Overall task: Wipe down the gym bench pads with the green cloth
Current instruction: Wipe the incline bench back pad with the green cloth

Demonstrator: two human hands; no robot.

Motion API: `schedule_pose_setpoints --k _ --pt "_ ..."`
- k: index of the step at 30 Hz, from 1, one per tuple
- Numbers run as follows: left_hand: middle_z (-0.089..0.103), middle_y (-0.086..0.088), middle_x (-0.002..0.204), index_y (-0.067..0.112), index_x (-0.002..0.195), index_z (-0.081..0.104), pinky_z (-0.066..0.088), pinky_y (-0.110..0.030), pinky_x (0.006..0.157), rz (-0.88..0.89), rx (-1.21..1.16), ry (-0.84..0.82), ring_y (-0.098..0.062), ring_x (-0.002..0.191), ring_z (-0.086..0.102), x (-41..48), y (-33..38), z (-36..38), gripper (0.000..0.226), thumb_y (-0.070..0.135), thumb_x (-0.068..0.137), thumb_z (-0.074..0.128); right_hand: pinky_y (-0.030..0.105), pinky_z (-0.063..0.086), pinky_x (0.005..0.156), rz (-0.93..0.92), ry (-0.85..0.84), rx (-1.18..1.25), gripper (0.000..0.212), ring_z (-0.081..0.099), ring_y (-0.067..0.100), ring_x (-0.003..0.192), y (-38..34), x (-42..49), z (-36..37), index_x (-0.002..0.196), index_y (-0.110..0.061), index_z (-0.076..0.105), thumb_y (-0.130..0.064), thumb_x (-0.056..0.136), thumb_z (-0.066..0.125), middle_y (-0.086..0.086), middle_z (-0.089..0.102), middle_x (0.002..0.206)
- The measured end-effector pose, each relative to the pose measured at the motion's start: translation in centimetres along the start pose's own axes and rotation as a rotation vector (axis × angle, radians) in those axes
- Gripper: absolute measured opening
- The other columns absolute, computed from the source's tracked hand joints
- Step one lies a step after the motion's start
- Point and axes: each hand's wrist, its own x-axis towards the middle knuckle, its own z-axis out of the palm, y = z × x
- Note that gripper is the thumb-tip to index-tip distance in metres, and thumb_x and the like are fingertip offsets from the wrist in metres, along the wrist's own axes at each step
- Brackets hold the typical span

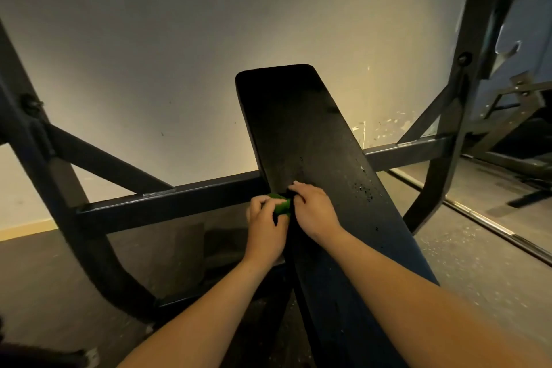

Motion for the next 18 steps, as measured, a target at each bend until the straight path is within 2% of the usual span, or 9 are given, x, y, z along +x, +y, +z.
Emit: schedule_pose_setpoints --k 3,5,7,9,12,15,17,18 --pt "0.044 0.008 0.126 0.031 0.129 0.049 0.033 -0.006 0.096 0.053 -0.013 0.015 -0.005 0.122 0.04 0.3 0.6 -0.8 0.052 0.0 0.09 0.062 0.023 0.032 0.103 0.058 -0.063 0.192 0.046 0.044 0.017 0.132 -0.8 0.5 -1.3 0.148 -0.031 0.043 -0.036 0.103 0.047 0.0 0.054 0.14" --pt "0.045 0.007 0.127 0.036 0.132 0.04 0.037 -0.006 0.097 0.073 -0.052 0.043 0.002 0.118 0.043 1.0 0.9 -1.1 0.062 -0.001 0.089 0.064 0.032 0.041 0.103 0.027 -0.086 0.246 0.049 0.049 0.016 0.126 -1.4 0.7 -1.9 0.145 -0.04 0.04 -0.037 0.098 0.055 -0.002 0.057 0.135" --pt "0.043 0.006 0.133 0.037 0.139 0.035 0.039 -0.014 0.103 0.088 -0.064 0.036 0.002 0.122 0.043 1.8 1.2 -1.1 0.068 0.001 0.09 0.064 0.038 0.042 0.104 -0.068 -0.096 0.143 0.05 0.046 0.017 0.127 -1.9 0.7 -1.7 0.136 -0.043 0.043 -0.026 0.093 0.06 -0.004 0.055 0.132" --pt "0.037 0.008 0.142 0.036 0.147 0.029 0.038 -0.017 0.107 0.111 -0.068 0.032 0.003 0.128 0.041 2.5 1.4 -1.2 0.074 0.003 0.092 0.065 0.041 0.036 0.106 -0.149 -0.118 0.073 0.049 0.038 0.019 0.129 -2.5 0.7 -1.2 0.132 -0.043 0.044 -0.019 0.093 0.058 -0.006 0.051 0.132" --pt "0.028 0.011 0.15 0.031 0.155 0.021 0.03 -0.005 0.107 0.139 -0.034 0.026 0.004 0.134 0.033 3.4 1.0 -1.7 0.077 0.007 0.095 0.064 0.042 0.023 0.108 -0.24 -0.189 -0.092 0.043 0.028 0.018 0.135 -2.9 1.7 -0.8 0.135 -0.042 0.046 -0.027 0.095 0.056 -0.011 0.044 0.141" --pt "0.021 0.011 0.156 0.033 0.157 0.013 0.023 0.005 0.099 0.132 -0.011 0.0 0.003 0.139 0.025 3.7 0.2 -1.8 0.085 0.003 0.095 0.063 0.042 0.024 0.105 -0.314 -0.256 -0.306 0.042 0.031 0.02 0.129 -2.8 3.3 -0.8 0.136 -0.04 0.049 -0.033 0.095 0.053 -0.008 0.042 0.137" --pt "0.015 0.011 0.16 0.038 0.156 0.008 0.021 -0.001 0.106 0.139 0.008 -0.004 -0.002 0.143 0.021 4.1 -0.2 -1.5 0.093 -0.001 0.092 0.064 0.041 0.027 0.101 -0.348 -0.254 -0.373 0.04 0.038 0.018 0.12 -2.8 4.3 -0.7 0.134 -0.039 0.051 -0.03 0.095 0.051 -0.007 0.044 0.124" --pt "0.012 0.013 0.161 0.039 0.156 0.007 0.02 -0.009 0.111 0.131 0.008 0.012 -0.004 0.146 0.018 4.5 -0.2 -1.2 0.095 0.0 0.092 0.065 0.041 0.028 0.1 -0.353 -0.229 -0.387 0.04 0.039 0.016 0.116 -2.8 4.8 -0.8 0.134 -0.039 0.052 -0.028 0.096 0.05 -0.007 0.044 0.119"
